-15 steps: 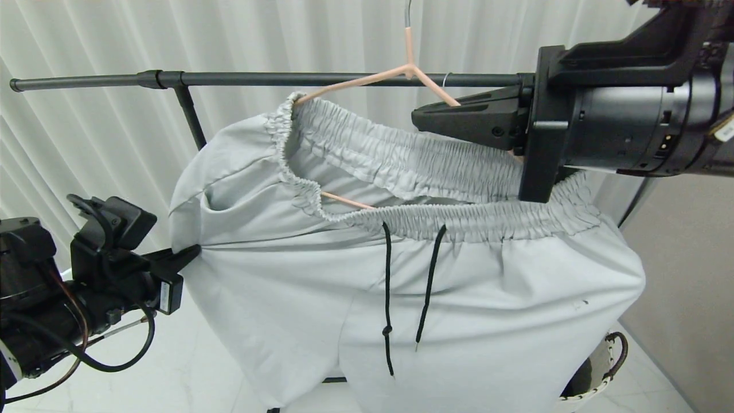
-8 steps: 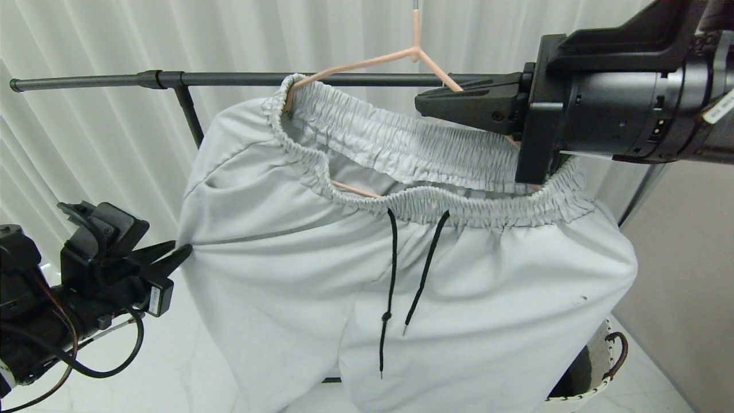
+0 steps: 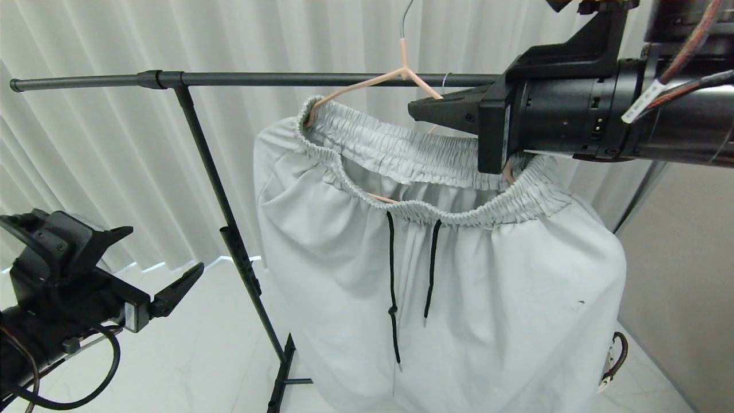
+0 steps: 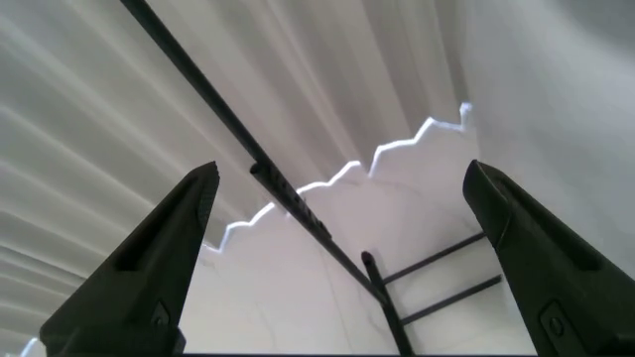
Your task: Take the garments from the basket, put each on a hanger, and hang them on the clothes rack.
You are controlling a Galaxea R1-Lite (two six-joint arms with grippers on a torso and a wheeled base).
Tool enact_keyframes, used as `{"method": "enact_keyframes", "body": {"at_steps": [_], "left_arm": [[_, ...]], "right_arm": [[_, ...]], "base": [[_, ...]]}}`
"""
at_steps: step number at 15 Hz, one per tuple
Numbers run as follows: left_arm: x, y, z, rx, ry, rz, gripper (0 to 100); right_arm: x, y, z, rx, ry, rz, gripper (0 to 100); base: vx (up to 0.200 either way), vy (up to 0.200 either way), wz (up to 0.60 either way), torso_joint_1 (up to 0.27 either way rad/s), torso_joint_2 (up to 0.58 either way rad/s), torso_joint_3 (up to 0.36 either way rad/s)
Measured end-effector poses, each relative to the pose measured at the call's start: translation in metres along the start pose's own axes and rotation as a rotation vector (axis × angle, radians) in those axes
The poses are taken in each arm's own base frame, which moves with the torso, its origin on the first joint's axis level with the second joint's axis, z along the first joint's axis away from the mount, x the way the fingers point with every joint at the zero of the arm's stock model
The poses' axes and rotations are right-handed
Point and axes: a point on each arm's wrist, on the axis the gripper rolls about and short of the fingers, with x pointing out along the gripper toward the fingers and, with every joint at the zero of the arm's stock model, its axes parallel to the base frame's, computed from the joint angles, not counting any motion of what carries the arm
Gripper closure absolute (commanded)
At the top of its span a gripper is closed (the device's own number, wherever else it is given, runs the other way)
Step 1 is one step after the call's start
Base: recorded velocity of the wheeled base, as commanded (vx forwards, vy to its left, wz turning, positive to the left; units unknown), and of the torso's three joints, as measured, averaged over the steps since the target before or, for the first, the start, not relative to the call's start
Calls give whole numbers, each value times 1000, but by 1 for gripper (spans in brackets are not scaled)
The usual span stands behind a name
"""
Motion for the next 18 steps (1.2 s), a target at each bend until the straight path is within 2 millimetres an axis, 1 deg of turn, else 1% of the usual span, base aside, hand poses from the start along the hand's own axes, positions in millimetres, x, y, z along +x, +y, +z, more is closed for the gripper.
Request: {"method": "enact_keyframes", "body": {"at_steps": [3, 6, 10, 15, 18], "left_arm": [[-13, -1, 7, 18, -36, 28, 0], [-18, 0, 11, 34, -57, 45, 0], [-20, 1, 13, 37, -59, 63, 0], [-20, 1, 13, 38, -59, 66, 0], [-20, 1, 14, 37, -64, 61, 0]], "right_arm": [[12, -6, -9, 34, 43, -74, 100], [23, -13, -20, 42, 77, -103, 100], [32, -18, -28, 44, 98, -146, 100], [35, -27, -33, 48, 111, -170, 100], [36, -33, -34, 47, 102, -192, 100]], "base": [[0, 0, 0, 0, 0, 0], [0, 0, 0, 0, 0, 0], [0, 200, 0, 2, 2, 2], [0, 200, 0, 1, 2, 2], [0, 0, 0, 0, 0, 0]]}}
